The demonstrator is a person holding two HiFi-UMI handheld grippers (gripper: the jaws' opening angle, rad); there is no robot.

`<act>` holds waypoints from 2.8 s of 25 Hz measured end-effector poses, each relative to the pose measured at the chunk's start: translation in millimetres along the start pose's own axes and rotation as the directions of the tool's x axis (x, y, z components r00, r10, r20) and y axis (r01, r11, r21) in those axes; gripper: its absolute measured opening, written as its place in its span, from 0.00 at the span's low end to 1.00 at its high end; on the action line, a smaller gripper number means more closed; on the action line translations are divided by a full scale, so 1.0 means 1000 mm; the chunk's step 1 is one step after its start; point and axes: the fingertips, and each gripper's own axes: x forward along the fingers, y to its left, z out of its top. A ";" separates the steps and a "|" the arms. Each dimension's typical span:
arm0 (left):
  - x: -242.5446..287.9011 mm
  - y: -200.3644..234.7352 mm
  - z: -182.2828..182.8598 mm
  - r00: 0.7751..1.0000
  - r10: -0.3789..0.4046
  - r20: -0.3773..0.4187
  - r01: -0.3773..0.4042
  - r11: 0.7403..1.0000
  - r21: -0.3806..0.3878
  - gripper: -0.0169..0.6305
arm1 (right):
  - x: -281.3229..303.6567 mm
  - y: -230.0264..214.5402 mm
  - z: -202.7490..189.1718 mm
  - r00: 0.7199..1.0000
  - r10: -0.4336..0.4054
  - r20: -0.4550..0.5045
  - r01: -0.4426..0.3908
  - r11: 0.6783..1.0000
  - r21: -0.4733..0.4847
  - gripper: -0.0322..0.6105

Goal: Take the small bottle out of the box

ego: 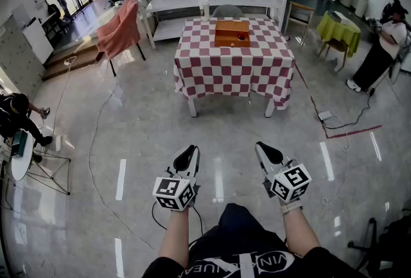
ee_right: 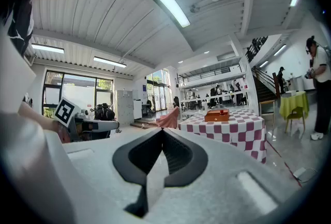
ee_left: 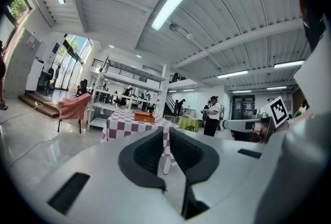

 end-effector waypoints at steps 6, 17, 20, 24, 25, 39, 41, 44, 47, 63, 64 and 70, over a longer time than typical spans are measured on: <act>0.003 0.002 -0.003 1.000 -0.003 -0.003 0.003 1.000 -0.003 0.09 | 0.000 -0.002 -0.001 1.000 -0.007 -0.001 0.007 1.000 -0.001 0.06; 0.037 0.021 0.000 1.000 -0.012 -0.022 0.012 1.000 -0.003 0.09 | 0.027 -0.028 0.005 0.999 -0.032 0.010 0.032 0.999 0.020 0.06; 0.054 0.032 0.006 1.000 -0.024 -0.019 0.024 1.000 0.013 0.09 | 0.046 -0.039 0.008 0.999 -0.034 0.014 0.034 0.999 0.025 0.06; 0.083 0.051 0.012 0.999 -0.018 -0.028 0.018 1.000 0.018 0.09 | 0.076 -0.059 0.012 0.999 -0.036 0.008 0.036 0.999 0.033 0.06; 0.089 0.055 0.013 0.999 -0.012 -0.030 0.012 1.000 0.014 0.09 | 0.083 -0.064 0.012 0.999 -0.038 0.004 0.038 0.999 0.038 0.06; 0.178 0.095 0.027 0.998 0.024 -0.054 -0.025 1.000 -0.012 0.09 | 0.145 -0.147 0.021 0.997 -0.063 -0.037 0.065 0.994 0.082 0.06; 0.190 0.096 0.030 0.998 0.019 -0.056 -0.019 1.000 -0.003 0.09 | 0.153 -0.157 0.024 0.997 -0.062 -0.035 0.065 0.994 0.085 0.06; 0.207 0.099 0.032 0.998 0.019 -0.059 -0.019 1.000 -0.004 0.09 | 0.166 -0.171 0.027 0.998 -0.056 -0.038 0.060 0.994 0.088 0.06; 0.225 0.106 0.032 0.997 0.030 -0.064 -0.030 1.000 -0.004 0.09 | 0.179 -0.186 0.025 0.998 -0.048 -0.048 0.052 0.995 0.088 0.06; 0.315 0.110 0.029 0.995 0.034 -0.092 -0.032 0.999 0.021 0.09 | 0.219 -0.268 0.030 0.998 -0.044 -0.050 0.049 0.995 0.089 0.06; 0.315 0.111 0.026 0.994 0.037 -0.099 -0.035 0.999 0.022 0.09 | 0.219 -0.269 0.027 0.997 -0.044 -0.055 0.049 0.995 0.092 0.06; 0.313 0.116 0.023 0.992 0.057 -0.112 -0.055 0.998 0.026 0.09 | 0.221 -0.276 0.018 0.997 -0.049 -0.056 0.056 0.990 0.132 0.06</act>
